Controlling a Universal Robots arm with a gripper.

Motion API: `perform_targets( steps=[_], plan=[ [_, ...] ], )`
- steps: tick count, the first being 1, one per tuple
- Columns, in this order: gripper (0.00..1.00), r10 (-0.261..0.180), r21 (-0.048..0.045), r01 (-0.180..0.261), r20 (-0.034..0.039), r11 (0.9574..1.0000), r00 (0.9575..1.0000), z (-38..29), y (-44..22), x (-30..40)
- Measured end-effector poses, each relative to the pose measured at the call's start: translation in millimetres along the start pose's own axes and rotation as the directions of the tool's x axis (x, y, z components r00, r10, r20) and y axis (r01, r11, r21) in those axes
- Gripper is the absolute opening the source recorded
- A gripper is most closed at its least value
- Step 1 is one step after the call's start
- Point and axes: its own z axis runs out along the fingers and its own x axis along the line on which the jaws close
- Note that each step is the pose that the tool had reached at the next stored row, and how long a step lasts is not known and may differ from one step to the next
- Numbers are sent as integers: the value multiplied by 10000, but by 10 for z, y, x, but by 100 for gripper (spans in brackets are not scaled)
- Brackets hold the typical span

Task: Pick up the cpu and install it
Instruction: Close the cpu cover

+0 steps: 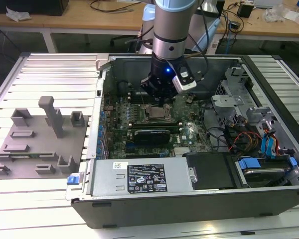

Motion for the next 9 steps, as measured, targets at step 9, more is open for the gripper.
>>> perform_targets(
  steps=[9],
  plan=[
    [11,-288,2,288,4,9996,9996,4,-5,112]
  ],
)
